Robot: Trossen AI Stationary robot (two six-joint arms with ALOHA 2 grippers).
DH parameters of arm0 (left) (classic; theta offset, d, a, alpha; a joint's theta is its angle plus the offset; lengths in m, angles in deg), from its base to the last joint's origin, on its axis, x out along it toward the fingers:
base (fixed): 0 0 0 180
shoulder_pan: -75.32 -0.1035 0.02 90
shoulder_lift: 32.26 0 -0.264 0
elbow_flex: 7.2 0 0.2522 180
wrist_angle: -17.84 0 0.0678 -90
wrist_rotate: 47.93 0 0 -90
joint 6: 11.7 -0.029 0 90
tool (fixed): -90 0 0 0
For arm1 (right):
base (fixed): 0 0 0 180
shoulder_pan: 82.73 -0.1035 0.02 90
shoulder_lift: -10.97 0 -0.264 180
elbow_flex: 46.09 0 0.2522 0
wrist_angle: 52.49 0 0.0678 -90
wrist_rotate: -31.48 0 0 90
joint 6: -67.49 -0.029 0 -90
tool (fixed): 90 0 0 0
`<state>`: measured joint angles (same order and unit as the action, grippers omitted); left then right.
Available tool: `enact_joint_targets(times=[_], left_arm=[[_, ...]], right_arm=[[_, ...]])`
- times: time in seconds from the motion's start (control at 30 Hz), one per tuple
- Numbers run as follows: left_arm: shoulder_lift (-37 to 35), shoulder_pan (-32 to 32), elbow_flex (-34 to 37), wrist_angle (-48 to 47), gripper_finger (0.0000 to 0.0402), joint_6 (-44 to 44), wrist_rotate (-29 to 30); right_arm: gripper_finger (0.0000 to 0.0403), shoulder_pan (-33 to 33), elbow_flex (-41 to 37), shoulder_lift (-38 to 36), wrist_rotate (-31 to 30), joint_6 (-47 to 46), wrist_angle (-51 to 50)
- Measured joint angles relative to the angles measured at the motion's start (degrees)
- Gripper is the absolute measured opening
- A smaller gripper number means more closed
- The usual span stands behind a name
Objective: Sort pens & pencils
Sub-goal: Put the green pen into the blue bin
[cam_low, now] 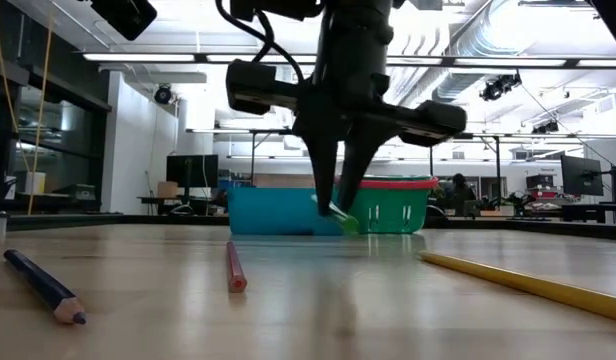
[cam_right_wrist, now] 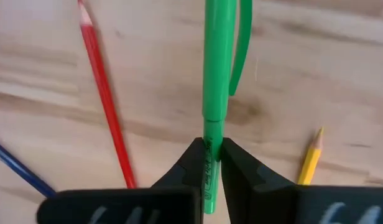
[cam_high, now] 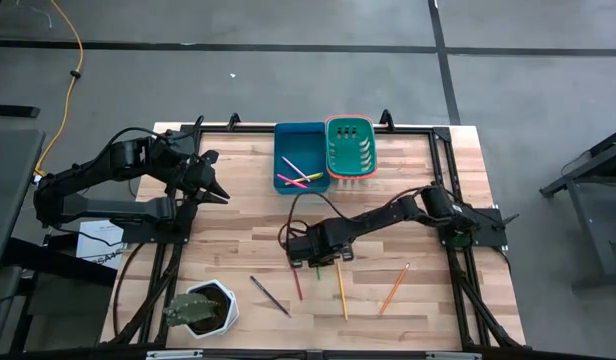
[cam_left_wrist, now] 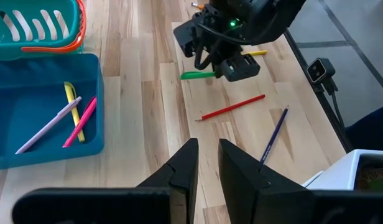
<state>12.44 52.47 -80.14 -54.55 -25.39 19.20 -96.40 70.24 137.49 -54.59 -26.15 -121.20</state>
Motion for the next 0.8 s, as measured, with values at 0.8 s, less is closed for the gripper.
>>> enact_joint_targets(times=[0.8], left_arm=[[0.0,0.0,0.0,0.1,0.0051,0.0,0.0]], right_arm=[[0.0016,14.4,9.9,0.0,-4.4,20.4,-2.0]])
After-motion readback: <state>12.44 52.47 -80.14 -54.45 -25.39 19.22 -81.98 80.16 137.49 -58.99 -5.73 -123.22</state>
